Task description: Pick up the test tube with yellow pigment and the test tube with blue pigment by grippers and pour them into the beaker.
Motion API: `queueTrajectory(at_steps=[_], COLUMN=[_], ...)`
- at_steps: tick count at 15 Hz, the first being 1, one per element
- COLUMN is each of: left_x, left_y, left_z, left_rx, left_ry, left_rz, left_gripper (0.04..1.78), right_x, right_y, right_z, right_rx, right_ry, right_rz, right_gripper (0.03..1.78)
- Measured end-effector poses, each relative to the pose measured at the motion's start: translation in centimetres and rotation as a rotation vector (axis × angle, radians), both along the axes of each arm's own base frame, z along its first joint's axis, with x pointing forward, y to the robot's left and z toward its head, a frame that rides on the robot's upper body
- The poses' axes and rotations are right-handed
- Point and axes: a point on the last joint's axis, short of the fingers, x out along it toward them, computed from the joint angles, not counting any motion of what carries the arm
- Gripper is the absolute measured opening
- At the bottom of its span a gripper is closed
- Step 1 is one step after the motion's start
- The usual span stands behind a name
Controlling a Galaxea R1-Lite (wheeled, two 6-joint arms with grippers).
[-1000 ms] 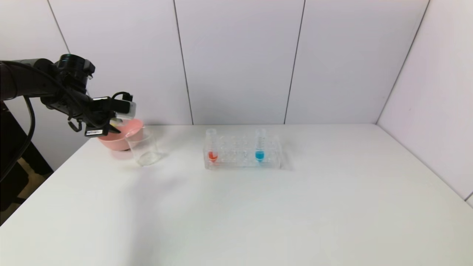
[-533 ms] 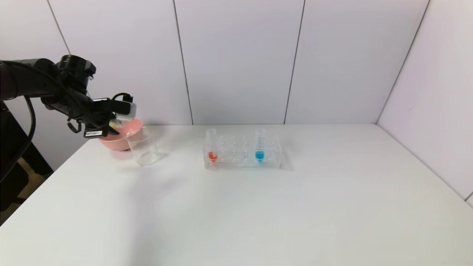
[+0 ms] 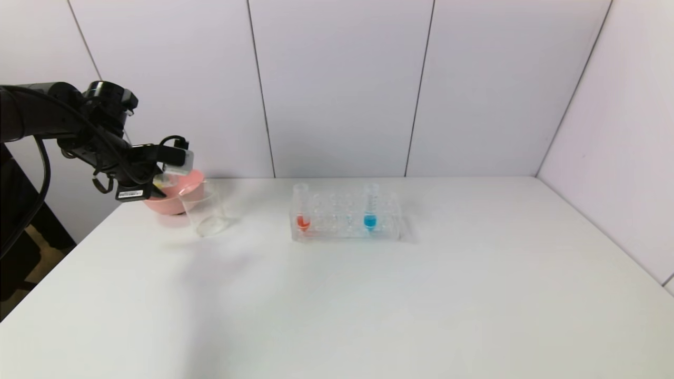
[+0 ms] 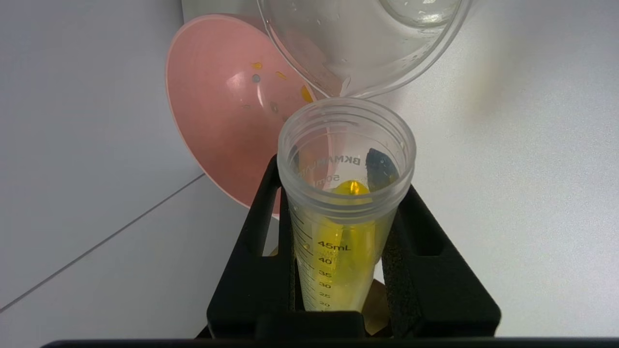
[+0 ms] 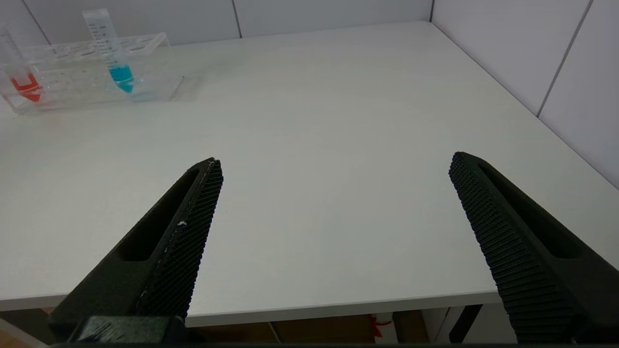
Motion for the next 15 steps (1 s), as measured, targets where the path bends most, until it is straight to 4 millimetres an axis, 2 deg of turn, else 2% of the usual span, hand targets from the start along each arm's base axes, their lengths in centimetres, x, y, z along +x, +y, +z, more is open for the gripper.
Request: queueTrajectory(at_steps=[10, 15], left_x=[0.0, 0.2], left_y=[-0.2, -1.3], left_z=[0.0, -0.1], left_rx=[0.029, 0.088], left_ry=[0.003, 0.013], left_rz=[0.025, 0.043], left_gripper=[0.52, 0.52], right_x=[0.0, 0.0], right_y=[0.0, 0.0], right_z=[0.0, 0.0], right_rx=[0.000, 0.000], right_ry=[0.000, 0.000], right_rz=[0.000, 0.000], right_gripper=[1.71, 1.71])
